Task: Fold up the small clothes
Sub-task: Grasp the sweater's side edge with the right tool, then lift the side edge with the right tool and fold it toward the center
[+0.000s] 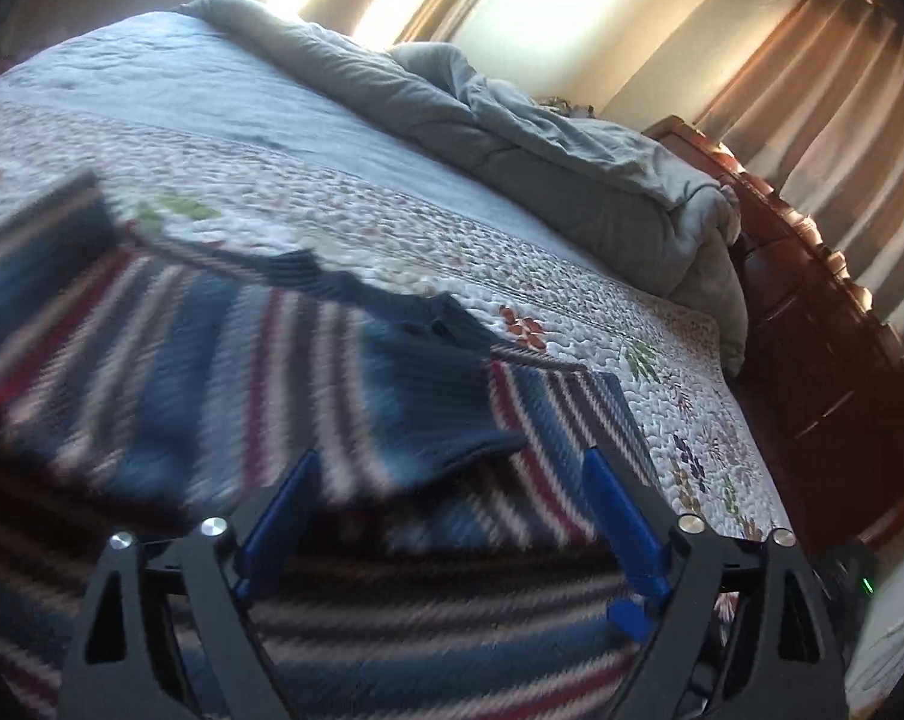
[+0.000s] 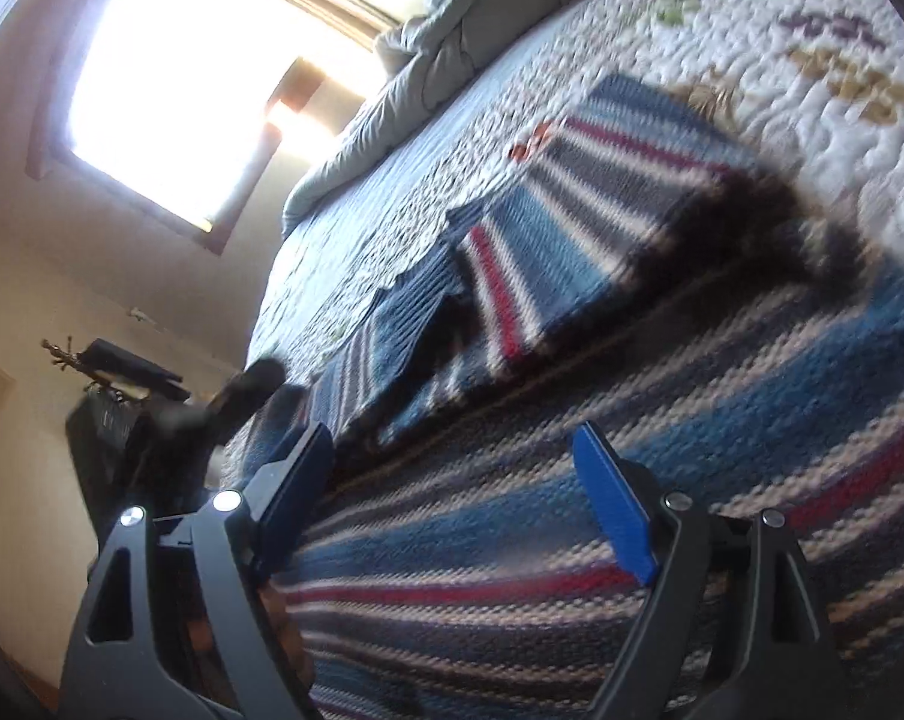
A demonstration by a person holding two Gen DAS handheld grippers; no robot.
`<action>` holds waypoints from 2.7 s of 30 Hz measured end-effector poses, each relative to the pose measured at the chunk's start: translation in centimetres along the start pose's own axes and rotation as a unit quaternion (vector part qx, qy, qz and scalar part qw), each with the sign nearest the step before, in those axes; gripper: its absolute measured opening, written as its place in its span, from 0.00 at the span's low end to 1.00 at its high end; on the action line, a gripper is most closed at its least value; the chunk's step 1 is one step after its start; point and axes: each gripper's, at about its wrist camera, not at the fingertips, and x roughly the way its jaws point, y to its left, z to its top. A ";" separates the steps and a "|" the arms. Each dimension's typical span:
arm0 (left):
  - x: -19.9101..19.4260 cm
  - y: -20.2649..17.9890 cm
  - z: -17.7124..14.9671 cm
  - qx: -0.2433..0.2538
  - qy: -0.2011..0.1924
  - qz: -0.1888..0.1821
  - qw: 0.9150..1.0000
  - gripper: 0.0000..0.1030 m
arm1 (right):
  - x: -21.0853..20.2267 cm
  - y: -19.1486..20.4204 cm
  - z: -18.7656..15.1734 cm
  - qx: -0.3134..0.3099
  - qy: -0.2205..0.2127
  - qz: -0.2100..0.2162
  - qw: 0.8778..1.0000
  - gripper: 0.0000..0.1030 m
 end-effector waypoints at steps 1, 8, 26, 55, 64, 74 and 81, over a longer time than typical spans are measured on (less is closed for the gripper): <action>-1.3 0.8 -0.7 0.000 -0.001 0.001 1.000 0.89 | 0.2 0.0 0.1 0.004 0.008 0.012 1.000 0.80; -8.4 5.7 -5.6 0.055 -0.035 0.046 0.997 0.92 | 0.9 -0.5 2.2 0.106 0.038 0.131 0.985 0.53; -7.9 7.7 -6.2 0.041 -0.008 0.011 0.999 0.93 | 12.4 3.4 8.9 0.108 0.069 -0.044 0.991 0.08; -10.7 13.7 -4.4 -0.072 -0.069 0.005 0.995 0.93 | 4.1 -0.7 11.2 -0.009 0.035 -0.125 0.991 0.07; -10.3 10.3 -5.3 0.002 -0.063 -0.008 0.998 0.93 | 3.8 -4.6 10.7 0.080 0.086 -0.082 0.990 0.34; -9.7 6.5 -6.3 0.073 -0.056 -0.011 0.996 0.93 | 6.4 -2.1 12.8 0.046 0.108 -0.104 0.988 0.21; -10.0 4.9 -6.8 0.115 -0.056 0.005 0.992 0.93 | 5.3 1.7 12.2 -0.096 0.041 -0.152 0.983 0.07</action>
